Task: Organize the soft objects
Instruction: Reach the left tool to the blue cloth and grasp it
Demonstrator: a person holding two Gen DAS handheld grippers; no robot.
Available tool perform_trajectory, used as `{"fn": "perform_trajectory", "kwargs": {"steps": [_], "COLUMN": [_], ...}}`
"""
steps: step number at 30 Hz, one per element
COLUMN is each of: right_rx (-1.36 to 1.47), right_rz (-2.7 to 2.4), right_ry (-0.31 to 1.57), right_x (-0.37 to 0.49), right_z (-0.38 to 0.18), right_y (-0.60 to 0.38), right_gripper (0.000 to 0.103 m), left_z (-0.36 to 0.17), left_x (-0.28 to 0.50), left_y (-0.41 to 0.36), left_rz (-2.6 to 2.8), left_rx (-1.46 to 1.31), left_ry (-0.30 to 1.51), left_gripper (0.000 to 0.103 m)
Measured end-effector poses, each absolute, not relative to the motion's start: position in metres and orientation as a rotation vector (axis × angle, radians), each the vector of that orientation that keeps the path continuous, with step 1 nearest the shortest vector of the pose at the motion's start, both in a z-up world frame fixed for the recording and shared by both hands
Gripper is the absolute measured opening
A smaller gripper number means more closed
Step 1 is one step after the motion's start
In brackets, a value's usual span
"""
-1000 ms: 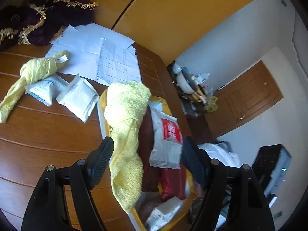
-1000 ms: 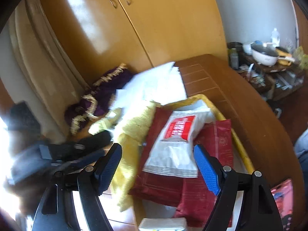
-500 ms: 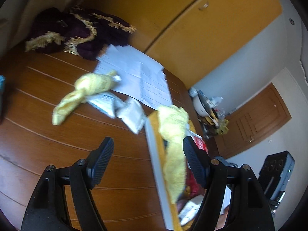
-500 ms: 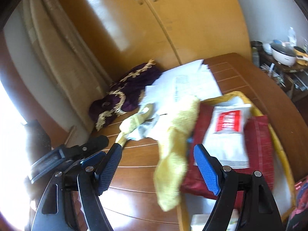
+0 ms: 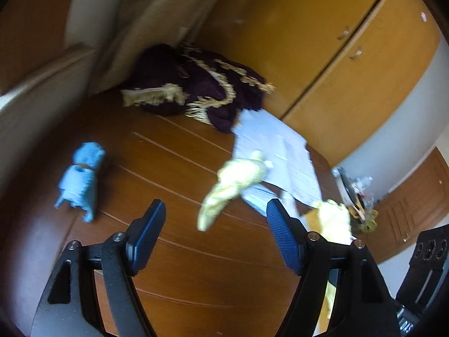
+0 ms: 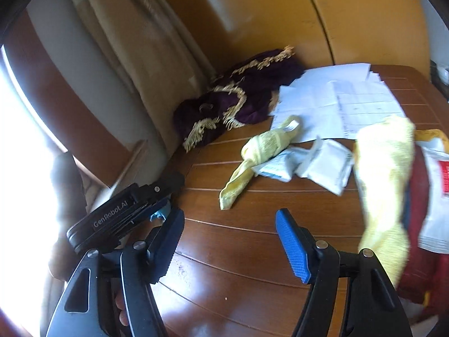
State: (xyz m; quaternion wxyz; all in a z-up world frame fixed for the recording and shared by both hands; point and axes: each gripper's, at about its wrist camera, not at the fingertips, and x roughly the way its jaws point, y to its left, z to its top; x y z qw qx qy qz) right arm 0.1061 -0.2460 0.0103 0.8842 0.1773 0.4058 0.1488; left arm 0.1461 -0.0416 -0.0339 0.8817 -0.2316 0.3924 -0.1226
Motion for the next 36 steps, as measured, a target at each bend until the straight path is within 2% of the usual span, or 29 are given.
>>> {"fn": "perform_trajectory", "kwargs": {"steps": [5, 12, 36], "right_rx": [0.346, 0.324, 0.359], "right_rz": [0.288, 0.3, 0.289], "right_ry": [0.912, 0.974, 0.982], "right_x": [0.118, 0.127, 0.127], "right_z": [-0.02, -0.035, -0.035], "right_y": [-0.232, -0.223, -0.229], "right_gripper": [0.07, 0.07, 0.07], "left_z": [-0.053, -0.055, -0.061], "left_x": [0.151, 0.153, 0.154], "left_y": [-0.026, -0.019, -0.022], "left_rz": [-0.224, -0.213, -0.202], "left_rx": [-0.519, -0.56, -0.55], "left_ry": [0.844, 0.859, 0.885], "left_gripper": [0.074, 0.074, 0.074]}}
